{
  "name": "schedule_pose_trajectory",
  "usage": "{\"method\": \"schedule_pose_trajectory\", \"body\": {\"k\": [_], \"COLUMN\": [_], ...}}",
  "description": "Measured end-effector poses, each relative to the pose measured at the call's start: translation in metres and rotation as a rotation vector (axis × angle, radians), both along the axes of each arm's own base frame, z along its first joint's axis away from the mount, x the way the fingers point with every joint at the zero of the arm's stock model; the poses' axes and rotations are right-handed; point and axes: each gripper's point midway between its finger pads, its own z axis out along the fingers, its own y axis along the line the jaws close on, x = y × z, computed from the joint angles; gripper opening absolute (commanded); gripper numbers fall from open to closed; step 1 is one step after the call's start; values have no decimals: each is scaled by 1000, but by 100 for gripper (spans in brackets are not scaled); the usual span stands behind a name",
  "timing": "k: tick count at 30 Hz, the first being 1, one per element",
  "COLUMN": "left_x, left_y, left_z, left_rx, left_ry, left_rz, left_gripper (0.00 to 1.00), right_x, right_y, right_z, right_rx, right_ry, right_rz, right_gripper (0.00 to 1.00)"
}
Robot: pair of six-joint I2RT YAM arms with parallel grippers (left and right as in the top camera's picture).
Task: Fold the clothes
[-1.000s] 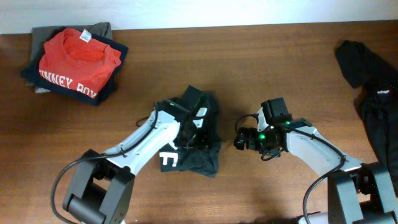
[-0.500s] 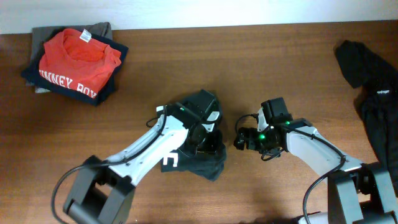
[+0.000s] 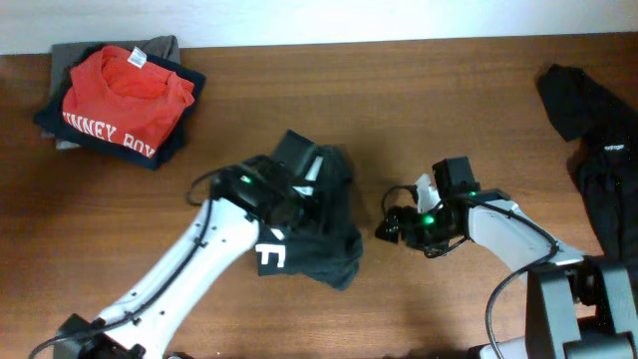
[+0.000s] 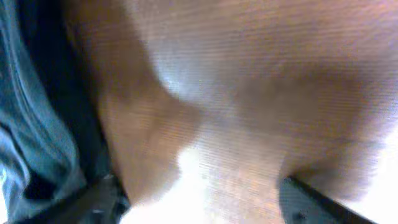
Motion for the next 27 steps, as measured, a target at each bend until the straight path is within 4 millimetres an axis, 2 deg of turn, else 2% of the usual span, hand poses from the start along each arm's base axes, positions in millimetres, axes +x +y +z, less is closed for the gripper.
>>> {"method": "schedule_pose_trajectory", "body": {"k": [2, 4, 7, 9, 13, 14, 18, 23, 27], "left_x": [12, 22, 20, 17, 16, 16, 15, 14, 16], "left_y": [22, 43, 58, 61, 62, 62, 63, 64, 63], "left_z": [-2, -5, -15, -25, -46, -52, -79, -106, -119], "left_rx": [35, 63, 109, 137, 174, 183, 226, 263, 273], "left_ry": [-2, 1, 47, 82, 145, 159, 230, 289, 306], "left_rz": [69, 133, 167, 169, 165, 164, 161, 158, 157], "left_gripper": [91, 90, 90, 91, 91, 91, 91, 90, 91], "right_x": [-7, -9, -11, -15, -25, -27, -31, -32, -36], "right_y": [4, 10, 18, 26, 42, 44, 47, 54, 71], "right_z": [-2, 0, 5, 8, 19, 22, 46, 82, 91], "right_rx": [28, 60, 97, 125, 211, 222, 259, 288, 305], "right_ry": [38, 40, 37, 43, 62, 71, 66, -38, -93], "right_rz": [10, 33, 59, 86, 136, 135, 146, 183, 253], "right_gripper": [55, 53, 53, 49, 18, 4, 4, 4, 4]}}
